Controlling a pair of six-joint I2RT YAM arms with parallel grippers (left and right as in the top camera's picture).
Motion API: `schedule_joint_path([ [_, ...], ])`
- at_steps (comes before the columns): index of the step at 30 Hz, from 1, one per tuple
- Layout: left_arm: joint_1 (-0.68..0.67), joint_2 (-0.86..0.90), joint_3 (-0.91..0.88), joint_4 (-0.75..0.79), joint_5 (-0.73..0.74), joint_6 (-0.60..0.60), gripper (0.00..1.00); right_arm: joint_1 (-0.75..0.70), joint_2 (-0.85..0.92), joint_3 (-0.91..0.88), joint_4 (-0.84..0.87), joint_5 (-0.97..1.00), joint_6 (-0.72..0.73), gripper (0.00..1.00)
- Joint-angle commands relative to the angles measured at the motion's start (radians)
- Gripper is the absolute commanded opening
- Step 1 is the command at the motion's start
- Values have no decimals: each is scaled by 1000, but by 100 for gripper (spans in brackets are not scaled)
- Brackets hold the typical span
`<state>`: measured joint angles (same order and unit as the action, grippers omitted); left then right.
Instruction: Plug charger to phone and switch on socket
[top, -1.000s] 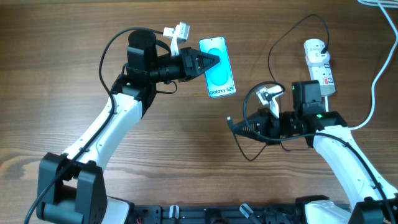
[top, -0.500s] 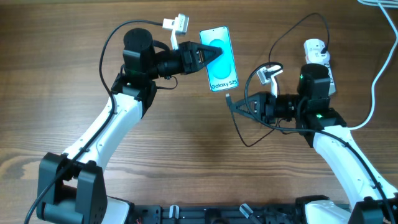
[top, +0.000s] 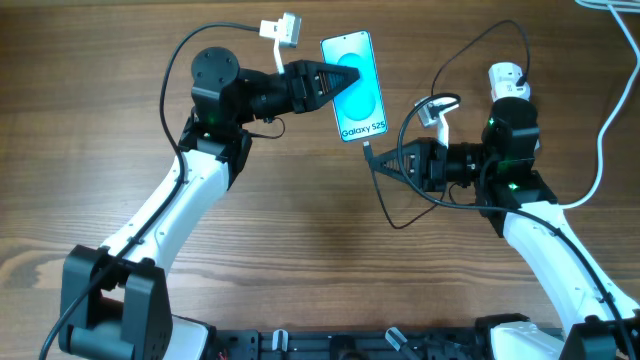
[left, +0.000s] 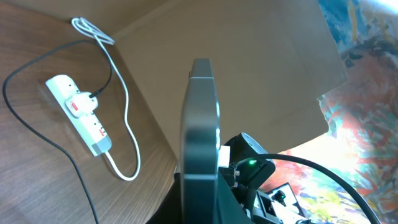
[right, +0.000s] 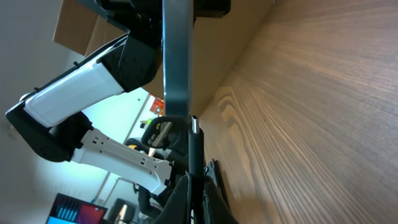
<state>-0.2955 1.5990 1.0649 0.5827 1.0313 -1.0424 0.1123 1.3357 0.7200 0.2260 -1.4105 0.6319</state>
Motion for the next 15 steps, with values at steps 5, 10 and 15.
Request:
schedule_joint_path([
  [5, -1, -5, 15, -3, 16, -13, 4, 4, 4, 5, 38, -65, 57, 4],
  [10, -1, -5, 15, -3, 16, -14, 4, 4, 4, 5, 73, -76, 85, 4],
  [15, -1, -5, 15, -4, 16, -18, 4, 4, 4, 5, 74, -71, 86, 4],
])
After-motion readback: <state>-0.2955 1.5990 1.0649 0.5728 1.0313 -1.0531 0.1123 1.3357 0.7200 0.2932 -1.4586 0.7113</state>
